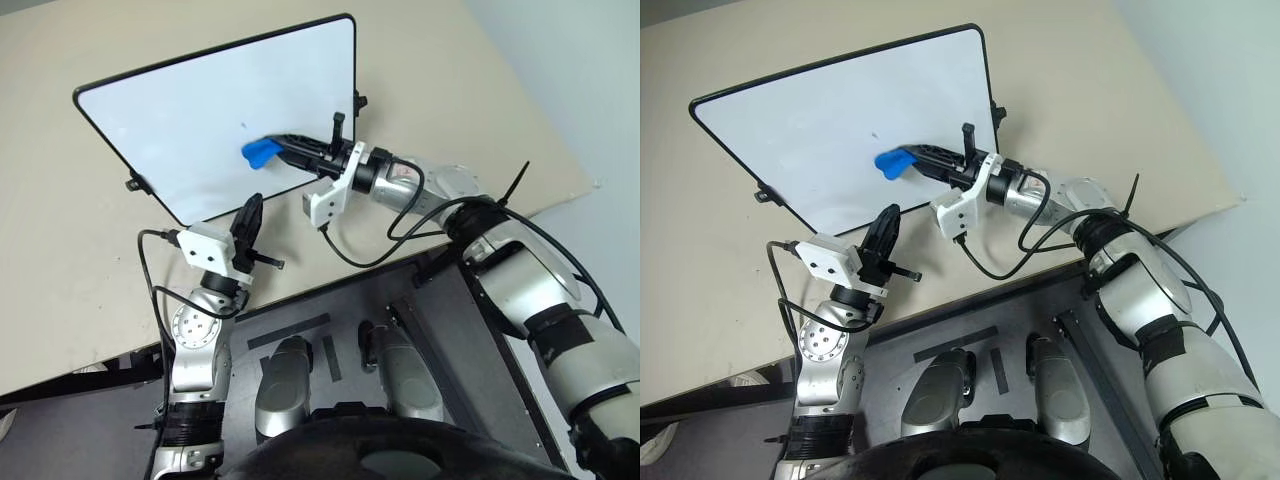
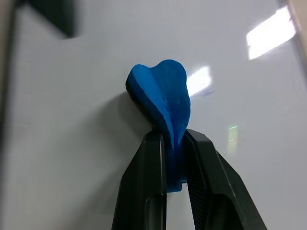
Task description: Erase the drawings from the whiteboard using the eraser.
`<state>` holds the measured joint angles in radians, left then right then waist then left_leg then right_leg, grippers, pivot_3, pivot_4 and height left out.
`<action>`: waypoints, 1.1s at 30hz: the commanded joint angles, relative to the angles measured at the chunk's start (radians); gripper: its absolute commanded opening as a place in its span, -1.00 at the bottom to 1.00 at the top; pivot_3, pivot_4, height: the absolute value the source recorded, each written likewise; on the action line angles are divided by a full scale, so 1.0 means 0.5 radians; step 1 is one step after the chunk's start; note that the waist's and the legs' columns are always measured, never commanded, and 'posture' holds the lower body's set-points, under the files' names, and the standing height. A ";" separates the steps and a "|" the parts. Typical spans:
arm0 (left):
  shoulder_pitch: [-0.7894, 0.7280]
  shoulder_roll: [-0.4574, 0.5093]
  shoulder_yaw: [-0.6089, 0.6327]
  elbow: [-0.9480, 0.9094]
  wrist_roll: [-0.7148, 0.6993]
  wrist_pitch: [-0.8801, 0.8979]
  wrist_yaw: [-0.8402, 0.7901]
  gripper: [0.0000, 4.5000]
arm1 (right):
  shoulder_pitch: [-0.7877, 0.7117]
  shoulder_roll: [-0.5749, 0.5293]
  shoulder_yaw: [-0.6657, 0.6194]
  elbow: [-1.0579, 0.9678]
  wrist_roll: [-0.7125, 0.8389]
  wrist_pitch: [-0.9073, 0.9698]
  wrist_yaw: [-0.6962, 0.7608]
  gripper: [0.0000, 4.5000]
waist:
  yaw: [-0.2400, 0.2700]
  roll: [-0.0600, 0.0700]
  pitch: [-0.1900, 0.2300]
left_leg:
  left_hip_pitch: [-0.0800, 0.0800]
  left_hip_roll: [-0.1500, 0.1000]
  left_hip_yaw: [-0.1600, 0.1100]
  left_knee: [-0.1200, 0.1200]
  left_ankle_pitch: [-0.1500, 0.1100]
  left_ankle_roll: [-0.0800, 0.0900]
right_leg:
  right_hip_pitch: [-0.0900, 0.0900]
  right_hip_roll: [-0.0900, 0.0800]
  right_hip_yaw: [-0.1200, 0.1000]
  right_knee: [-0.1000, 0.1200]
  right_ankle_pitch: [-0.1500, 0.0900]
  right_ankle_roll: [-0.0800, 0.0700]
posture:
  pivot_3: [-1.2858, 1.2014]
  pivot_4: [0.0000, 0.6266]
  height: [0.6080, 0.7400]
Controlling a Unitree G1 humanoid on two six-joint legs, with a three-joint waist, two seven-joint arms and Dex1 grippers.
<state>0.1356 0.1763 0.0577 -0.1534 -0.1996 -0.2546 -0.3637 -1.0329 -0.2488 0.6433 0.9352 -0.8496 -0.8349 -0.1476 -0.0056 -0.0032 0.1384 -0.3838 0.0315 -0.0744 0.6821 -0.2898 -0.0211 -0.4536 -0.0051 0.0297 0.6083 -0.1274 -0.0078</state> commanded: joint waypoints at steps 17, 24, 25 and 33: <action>-0.015 0.005 0.006 -0.015 -0.015 -0.038 -0.016 -1.00 | -0.138 -0.029 -0.164 -0.296 0.100 0.110 -0.096 -0.86 | -0.010 0.000 0.000 | -0.002 0.000 0.000 -0.001 0.001 0.000 | -0.006 0.002 0.000 -0.009 0.008 0.000 | 0.03 -0.52 1.00; -0.022 -0.002 0.001 -0.006 -0.015 -0.041 -0.017 -1.00 | -0.131 0.030 -0.071 -0.221 0.082 0.094 0.018 -0.86 | -0.014 0.000 0.000 | -0.004 0.000 0.000 -0.004 -0.003 -0.002 | -0.008 0.003 -0.001 -0.026 0.010 0.003 | 0.03 -0.52 1.00; -0.022 -0.004 0.001 -0.004 -0.015 -0.042 -0.016 -1.00 | -0.117 0.039 -0.053 -0.204 0.073 0.098 0.036 -0.86 | -0.015 0.000 0.000 | -0.004 0.000 0.001 -0.004 -0.004 -0.003 | -0.008 0.003 -0.001 -0.027 0.012 0.003 | 0.03 -0.52 1.00; -0.018 -0.009 0.002 0.005 -0.016 -0.054 -0.015 -1.00 | -0.050 0.059 0.025 -0.101 0.025 0.131 0.132 -0.86 | -0.013 0.000 0.000 | -0.002 0.000 0.001 -0.003 -0.004 -0.002 | -0.008 0.003 -0.002 -0.028 0.023 0.001 | 0.03 -0.52 1.00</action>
<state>0.1286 0.1756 0.0600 -0.1432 -0.2022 -0.2616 -0.3693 -1.0515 -0.2127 0.6539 0.8733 -0.8307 -0.8017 -0.0960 -0.0120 -0.0030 0.1385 -0.3848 0.0315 -0.0739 0.6811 -0.2917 -0.0220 -0.4574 -0.0037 0.0289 0.5940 -0.1154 -0.0073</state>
